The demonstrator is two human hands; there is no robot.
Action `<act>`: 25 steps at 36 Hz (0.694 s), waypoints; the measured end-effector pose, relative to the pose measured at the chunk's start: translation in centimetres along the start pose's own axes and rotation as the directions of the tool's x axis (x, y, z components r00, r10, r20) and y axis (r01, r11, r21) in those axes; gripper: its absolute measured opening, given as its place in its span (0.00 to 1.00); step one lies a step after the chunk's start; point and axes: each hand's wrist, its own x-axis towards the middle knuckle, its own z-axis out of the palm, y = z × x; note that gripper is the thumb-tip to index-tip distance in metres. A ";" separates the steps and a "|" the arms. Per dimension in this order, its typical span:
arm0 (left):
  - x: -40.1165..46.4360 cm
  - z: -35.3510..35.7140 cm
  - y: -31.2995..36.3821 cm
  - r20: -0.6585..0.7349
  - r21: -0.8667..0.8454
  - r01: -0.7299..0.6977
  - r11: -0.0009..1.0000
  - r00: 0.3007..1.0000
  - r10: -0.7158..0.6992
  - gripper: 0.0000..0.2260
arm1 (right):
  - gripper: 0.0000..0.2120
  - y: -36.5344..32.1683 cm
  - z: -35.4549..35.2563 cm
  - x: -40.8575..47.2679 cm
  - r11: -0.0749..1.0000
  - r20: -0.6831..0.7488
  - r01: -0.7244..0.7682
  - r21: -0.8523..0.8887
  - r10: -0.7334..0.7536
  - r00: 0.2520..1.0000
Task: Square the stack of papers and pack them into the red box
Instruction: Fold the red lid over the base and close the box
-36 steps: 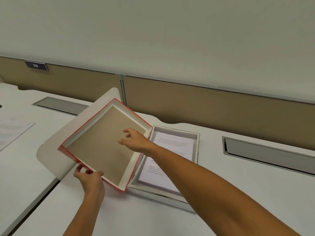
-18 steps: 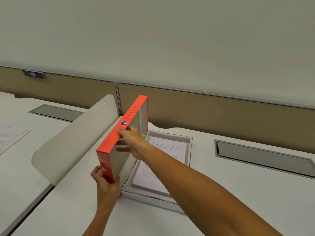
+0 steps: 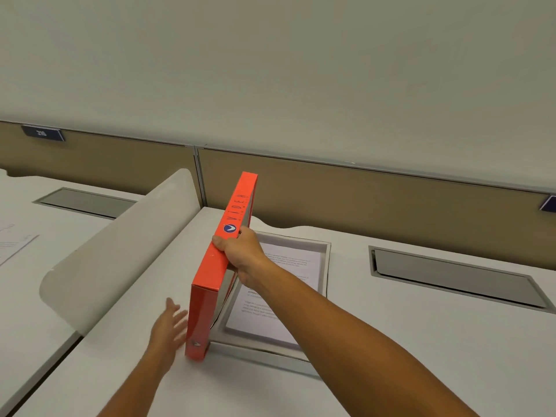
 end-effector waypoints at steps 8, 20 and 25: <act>1.6 2.4 1.6 0.159 0.395 0.141 0.908 0.963 -0.218 0.23 | 0.17 1.0 -3.5 -0.5 0.998 -0.005 -0.031 0.050 0.031 1.000; 3.3 5.4 2.8 0.052 0.454 0.036 0.890 0.996 -0.067 0.23 | 0.15 0.3 -7.9 -1.9 0.984 -0.145 0.074 -0.159 -0.097 0.985; 3.5 5.9 3.7 0.051 0.530 -0.016 0.848 0.999 -0.013 0.26 | 0.24 1.9 -8.9 -1.9 0.950 -0.250 0.084 -0.301 -0.164 0.954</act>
